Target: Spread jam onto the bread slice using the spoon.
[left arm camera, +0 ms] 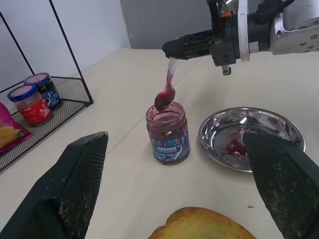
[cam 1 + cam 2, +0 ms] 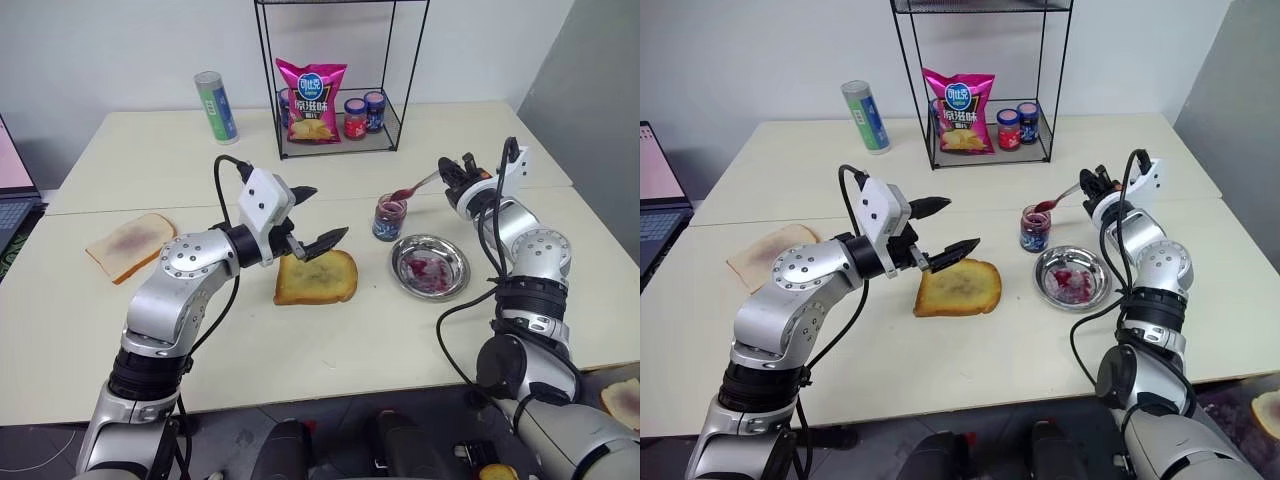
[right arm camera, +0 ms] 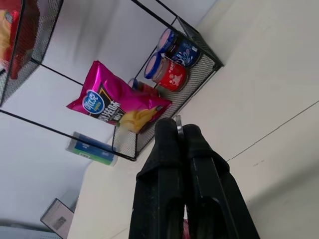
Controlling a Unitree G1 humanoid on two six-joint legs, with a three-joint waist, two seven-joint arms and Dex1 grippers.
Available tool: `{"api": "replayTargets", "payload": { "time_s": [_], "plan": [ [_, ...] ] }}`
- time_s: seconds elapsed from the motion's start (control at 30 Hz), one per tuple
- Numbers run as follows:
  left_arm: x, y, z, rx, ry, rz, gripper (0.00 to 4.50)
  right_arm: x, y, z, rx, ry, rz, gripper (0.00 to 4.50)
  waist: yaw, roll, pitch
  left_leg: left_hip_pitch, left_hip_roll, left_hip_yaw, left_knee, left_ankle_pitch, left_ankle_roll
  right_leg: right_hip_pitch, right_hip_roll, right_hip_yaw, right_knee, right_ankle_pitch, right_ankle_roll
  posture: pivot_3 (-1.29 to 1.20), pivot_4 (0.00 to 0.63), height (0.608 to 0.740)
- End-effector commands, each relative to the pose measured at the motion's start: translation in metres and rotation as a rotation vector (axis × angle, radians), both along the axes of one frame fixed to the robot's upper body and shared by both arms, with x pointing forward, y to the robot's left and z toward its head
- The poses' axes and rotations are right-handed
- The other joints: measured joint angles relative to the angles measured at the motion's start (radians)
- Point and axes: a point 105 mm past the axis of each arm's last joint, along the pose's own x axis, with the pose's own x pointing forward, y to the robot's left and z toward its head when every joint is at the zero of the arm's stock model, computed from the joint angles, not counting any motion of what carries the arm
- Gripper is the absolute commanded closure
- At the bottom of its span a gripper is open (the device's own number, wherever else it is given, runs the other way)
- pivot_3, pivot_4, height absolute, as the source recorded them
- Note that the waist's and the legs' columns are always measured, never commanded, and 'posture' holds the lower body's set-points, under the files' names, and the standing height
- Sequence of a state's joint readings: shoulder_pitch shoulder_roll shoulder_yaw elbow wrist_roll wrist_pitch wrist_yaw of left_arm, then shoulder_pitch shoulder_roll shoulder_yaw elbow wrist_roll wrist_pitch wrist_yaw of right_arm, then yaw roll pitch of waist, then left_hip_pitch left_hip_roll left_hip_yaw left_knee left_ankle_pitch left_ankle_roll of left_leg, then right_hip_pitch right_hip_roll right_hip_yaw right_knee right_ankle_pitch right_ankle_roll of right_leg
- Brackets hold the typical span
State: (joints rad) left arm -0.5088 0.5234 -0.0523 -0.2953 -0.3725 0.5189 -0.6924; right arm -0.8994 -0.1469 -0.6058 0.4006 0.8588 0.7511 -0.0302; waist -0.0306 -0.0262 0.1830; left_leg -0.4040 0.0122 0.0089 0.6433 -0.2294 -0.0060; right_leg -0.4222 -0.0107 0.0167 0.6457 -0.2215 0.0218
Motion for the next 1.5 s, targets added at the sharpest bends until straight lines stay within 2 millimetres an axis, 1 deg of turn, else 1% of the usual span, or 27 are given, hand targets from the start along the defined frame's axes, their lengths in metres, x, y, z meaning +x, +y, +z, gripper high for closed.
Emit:
{"api": "replayTargets", "payload": {
  "time_s": [0.03, 0.17, 0.23, 0.27, 0.33, 0.4, 0.43, 0.5, 0.6, 0.63, 0.73, 0.8, 0.87, 0.9, 0.97, 1.07, 1.17, 1.33, 1.5],
  "plan": [
    [-0.004, -0.005, 0.015, -0.021, -0.049, -0.041, 0.00, -0.005, -0.005, 0.034, 0.108, -0.100, -0.004, 4.44, 0.000, 0.000, 0.000, 0.000, 0.000, 0.000, 0.000, 0.000, 0.000, 0.000, 0.000, 0.000, 0.000, 0.000, 0.000, 0.00, 0.150, 0.740],
    [-0.005, -0.006, 0.019, -0.032, -0.052, -0.058, 0.00, -0.010, 0.000, 0.039, 0.137, -0.120, 0.029, 4.44, 0.000, 0.000, 0.000, 0.000, 0.000, 0.000, 0.000, 0.000, 0.000, 0.000, 0.000, 0.000, 0.000, 0.000, 0.000, 0.00, 0.150, 0.740],
    [-0.005, -0.007, 0.021, -0.045, -0.049, -0.067, 0.00, -0.016, 0.005, 0.046, 0.140, -0.153, 0.058, 4.44, 0.000, 0.000, 0.000, 0.000, 0.000, 0.000, 0.000, 0.000, 0.000, 0.000, 0.000, 0.000, 0.000, 0.000, 0.000, 0.00, 0.150, 0.740],
    [-0.005, -0.007, 0.022, -0.057, -0.045, -0.069, 0.00, -0.019, 0.009, 0.051, 0.113, -0.176, 0.078, 4.44, 0.000, 0.000, 0.000, 0.000, 0.000, 0.000, 0.000, 0.000, 0.000, 0.000, 0.000, 0.000, 0.000, 0.000, 0.000, 0.00, 0.150, 0.740],
    [-0.005, -0.004, 0.026, -0.083, -0.035, -0.066, 0.00, -0.026, 0.024, 0.055, 0.010, -0.219, 0.131, 4.44, 0.000, 0.000, 0.000, 0.000, 0.000, 0.000, 0.000, 0.000, 0.000, 0.000, 0.000, 0.000, 0.000, 0.000, 0.000, 0.00, 0.150, 0.740],
    [-0.005, 0.001, 0.028, -0.094, -0.027, -0.056, 0.00, -0.032, 0.040, 0.058, -0.001, -0.244, 0.184, 4.44, -0.002, 0.000, 0.000, -0.001, 0.000, -0.001, 0.000, 0.000, 0.000, -0.001, 0.000, -0.001, 0.000, 0.000, 0.000, 0.00, 0.150, 0.740],
    [-0.007, 0.007, 0.029, -0.098, -0.017, -0.044, 0.00, -0.037, 0.051, 0.061, -0.025, -0.267, 0.219, 4.44, -0.003, 0.000, 0.000, -0.001, 0.000, 0.000, 0.000, 0.000, 0.000, -0.001, 0.000, 0.000, 0.000, 0.000, 0.000, 0.00, 0.150, 0.740],
    [-0.014, 0.022, 0.028, -0.108, 0.017, -0.014, 0.00, -0.045, 0.072, 0.066, -0.068, -0.308, 0.277, 4.44, -0.007, 0.000, 0.000, 0.000, 0.001, 0.000, 0.000, 0.000, 0.000, -0.001, 0.001, 0.000, 0.000, 0.000, 0.000, 0.00, 0.150, 0.740],
    [-0.024, 0.035, 0.024, -0.113, 0.065, 0.006, 0.00, -0.052, 0.088, 0.068, -0.099, -0.335, 0.311, 4.44, -0.013, 0.001, 0.000, -0.001, 0.002, -0.001, -0.001, 0.000, 0.000, -0.002, 0.002, 0.000, 0.000, 0.000, 0.000, 0.00, 0.150, 0.740],
    [-0.031, 0.041, 0.018, -0.089, 0.097, 0.011, 0.00, -0.056, 0.098, 0.068, -0.135, -0.355, 0.342, 4.44, -0.011, 0.001, 0.001, -0.001, 0.002, -0.002, -0.002, 0.000, 0.000, -0.002, 0.002, -0.001, 0.000, -0.001, -0.001, 0.00, 0.150, 0.740],
    [-0.049, 0.058, 0.003, -0.026, 0.177, 0.034, 0.00, -0.065, 0.124, 0.060, -0.194, -0.379, 0.410, 4.44, -0.011, 0.001, 0.000, -0.002, 0.002, -0.003, -0.001, 0.000, 0.000, -0.003, 0.002, -0.002, 0.000, -0.001, -0.001, 0.00, 0.150, 0.740],
    [-0.063, 0.071, -0.004, -0.011, 0.222, 0.064, 0.00, -0.067, 0.142, 0.045, -0.223, -0.363, 0.447, 4.44, -0.013, 0.001, 0.000, -0.002, 0.002, -0.002, -0.001, 0.000, 0.000, -0.003, 0.001, -0.001, 0.000, -0.001, -0.001, 0.00, 0.150, 0.740],
    [-0.076, 0.081, -0.012, 0.003, 0.258, 0.101, 0.00, -0.073, 0.162, 0.028, -0.351, -0.391, 0.511, 4.44, -0.013, 0.001, 0.000, -0.002, 0.002, -0.002, -0.001, 0.000, 0.000, -0.003, -0.002, -0.001, 0.000, -0.001, -0.001, 0.00, 0.150, 0.740],
    [-0.080, 0.083, -0.015, 0.000, 0.266, 0.120, 0.00, -0.076, 0.168, 0.022, -0.392, -0.406, 0.533, 4.44, -0.013, 0.001, 0.001, -0.001, 0.002, -0.002, -0.001, 0.000, 0.000, -0.003, -0.004, -0.002, 0.000, -0.001, -0.002, 0.00, 0.150, 0.740],
    [-0.086, 0.086, -0.019, -0.019, 0.277, 0.150, 0.00, -0.079, 0.174, 0.013, -0.428, -0.420, 0.549, 4.44, -0.005, 0.001, 0.001, -0.001, 0.002, -0.002, -0.001, 0.000, 0.000, -0.003, -0.004, -0.002, 0.000, -0.002, -0.003, 0.00, 0.150, 0.740],
    [-0.094, 0.087, -0.025, -0.034, 0.291, 0.182, 0.00, -0.083, 0.186, -0.003, -0.535, -0.467, 0.591, 4.44, 0.002, 0.001, 0.001, -0.001, 0.000, -0.004, 0.000, 0.000, 0.000, -0.002, -0.006, -0.004, 0.000, -0.003, -0.005, 0.00, 0.150, 0.740],
    [-0.097, 0.088, -0.026, -0.034, 0.290, 0.195, 0.00, -0.083, 0.192, -0.016, -0.607, -0.496, 0.611, 4.44, 0.001, 0.000, 0.000, -0.001, -0.001, -0.003, 0.000, 0.000, 0.000, -0.001, -0.007, -0.004, -0.001, -0.004, -0.006, 0.00, 0.150, 0.740],
    [-0.098, 0.089, -0.025, -0.035, 0.282, 0.211, 0.00, -0.080, 0.192, -0.022, -0.648, -0.525, 0.613, 4.44, 0.001, 0.000, 0.000, -0.001, -0.001, -0.003, 0.000, 0.000, 0.000, -0.001, -0.007, -0.004, 0.000, -0.004, -0.006, 0.00, 0.150, 0.740],
    [-0.096, 0.087, -0.023, -0.034, 0.275, 0.200, 0.00, -0.077, 0.183, -0.031, -0.708, -0.518, 0.591, 4.44, 0.001, 0.000, 0.000, 0.000, -0.001, -0.004, 0.000, 0.000, 0.000, -0.001, -0.007, -0.004, 0.000, -0.003, -0.004, 0.00, 0.150, 0.740]
  ]
}}
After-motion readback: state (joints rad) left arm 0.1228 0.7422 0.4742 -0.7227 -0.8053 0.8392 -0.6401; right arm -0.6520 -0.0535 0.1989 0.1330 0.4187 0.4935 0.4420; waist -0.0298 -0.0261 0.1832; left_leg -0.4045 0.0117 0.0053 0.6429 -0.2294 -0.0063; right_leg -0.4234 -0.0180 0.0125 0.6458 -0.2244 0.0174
